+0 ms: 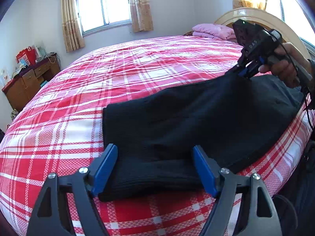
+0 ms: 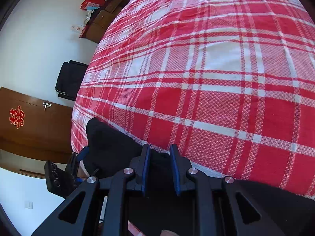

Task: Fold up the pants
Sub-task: 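Grasp the pants end with the right gripper and lift it toward the left gripper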

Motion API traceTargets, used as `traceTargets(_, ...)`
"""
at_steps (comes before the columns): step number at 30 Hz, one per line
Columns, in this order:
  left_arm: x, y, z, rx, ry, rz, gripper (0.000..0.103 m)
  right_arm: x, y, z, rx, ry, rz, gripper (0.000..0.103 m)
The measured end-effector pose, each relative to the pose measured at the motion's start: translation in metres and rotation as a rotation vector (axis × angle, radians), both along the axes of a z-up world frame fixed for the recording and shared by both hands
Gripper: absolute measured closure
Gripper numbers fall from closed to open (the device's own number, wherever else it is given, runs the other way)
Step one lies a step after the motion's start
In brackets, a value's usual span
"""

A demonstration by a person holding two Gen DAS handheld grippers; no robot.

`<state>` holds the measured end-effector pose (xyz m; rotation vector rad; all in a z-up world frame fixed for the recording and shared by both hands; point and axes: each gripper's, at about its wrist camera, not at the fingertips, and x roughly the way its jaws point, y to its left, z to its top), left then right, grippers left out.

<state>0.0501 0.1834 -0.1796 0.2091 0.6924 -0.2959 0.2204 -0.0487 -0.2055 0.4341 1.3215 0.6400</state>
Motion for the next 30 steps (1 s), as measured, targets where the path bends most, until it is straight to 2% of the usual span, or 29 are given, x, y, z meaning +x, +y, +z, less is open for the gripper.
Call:
traceTargets(2,-0.004,0.0,0.001,0.006,-0.001,-0.003,0.022,-0.002,0.0,0.004,-0.014,-0.024,0.005,0.1)
traceTargets(8,-0.005,0.001,0.001,0.004,-0.003,-0.008,0.022,0.001,-0.008,0.024,-0.038,-0.106,-0.059,0.102)
traceTargets(15,-0.006,0.001,0.0,0.007,-0.003,-0.012,0.021,0.002,-0.022,0.038,-0.067,-0.157,-0.1,0.103)
traceTargets(18,-0.006,0.0,0.0,0.011,-0.005,-0.014,0.02,0.006,-0.022,0.039,-0.062,-0.152,-0.095,0.103)
traceTargets(22,-0.007,0.002,0.001,0.009,-0.002,-0.019,0.02,0.006,-0.014,0.032,-0.012,-0.093,-0.021,0.102)
traceTargets(25,-0.008,0.003,-0.001,0.027,0.002,-0.025,0.02,0.003,-0.008,0.027,-0.046,-0.082,0.006,0.1)
traceTargets(30,-0.008,0.003,-0.002,0.029,0.004,-0.025,0.02,0.008,-0.003,0.012,-0.016,-0.009,0.0,0.1)
